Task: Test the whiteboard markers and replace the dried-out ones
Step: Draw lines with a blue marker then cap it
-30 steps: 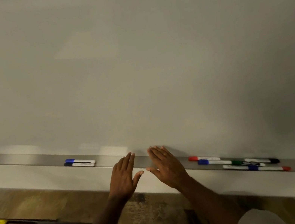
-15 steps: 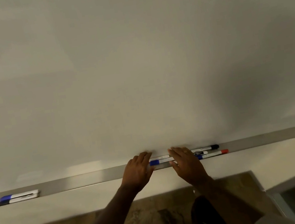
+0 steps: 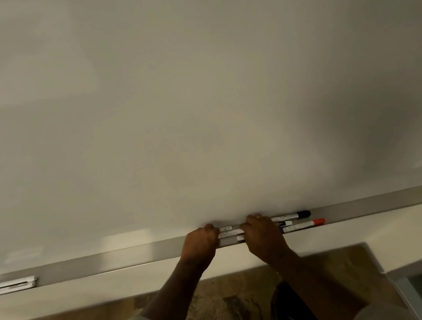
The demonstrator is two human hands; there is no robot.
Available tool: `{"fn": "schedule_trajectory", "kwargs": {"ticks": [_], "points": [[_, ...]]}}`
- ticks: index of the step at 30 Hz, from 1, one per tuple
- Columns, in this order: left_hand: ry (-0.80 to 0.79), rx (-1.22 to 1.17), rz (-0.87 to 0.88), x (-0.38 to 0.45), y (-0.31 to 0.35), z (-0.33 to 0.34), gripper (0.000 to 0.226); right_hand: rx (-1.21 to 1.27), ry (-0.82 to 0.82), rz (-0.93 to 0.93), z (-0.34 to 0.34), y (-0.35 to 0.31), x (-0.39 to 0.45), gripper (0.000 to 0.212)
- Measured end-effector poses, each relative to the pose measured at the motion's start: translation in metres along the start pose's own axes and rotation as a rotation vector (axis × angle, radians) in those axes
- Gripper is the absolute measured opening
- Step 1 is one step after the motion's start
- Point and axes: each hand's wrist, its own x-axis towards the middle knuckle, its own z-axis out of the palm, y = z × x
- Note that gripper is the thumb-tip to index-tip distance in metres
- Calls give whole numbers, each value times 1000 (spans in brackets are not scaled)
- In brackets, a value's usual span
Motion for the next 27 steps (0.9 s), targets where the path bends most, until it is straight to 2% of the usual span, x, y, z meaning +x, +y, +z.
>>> {"fn": "schedule_trajectory", "kwargs": {"ticks": [3, 6, 13, 17, 20, 23, 27], "points": [[22, 38, -21, 3, -4, 10, 28, -1, -103, 35, 4, -3, 6, 20], [17, 33, -54, 3, -7, 17, 24, 3, -177, 32, 9, -4, 12, 22], [77, 73, -55, 2, -11, 15, 34, 59, -117, 10, 7, -2, 20, 22], [87, 80, -55, 0, -16, 17, 30, 126, -58, -27, 2, 0, 19, 21], [83, 47, -58, -4, -19, 8, 23, 309, 28, -36, -8, 4, 17, 16], [171, -32, 2, -9, -14, -22, 6, 570, 9, 72, -33, 10, 10, 19], [357, -137, 155, -13, -7, -80, 16, 982, 72, 230, -95, 11, -6, 15]]}}
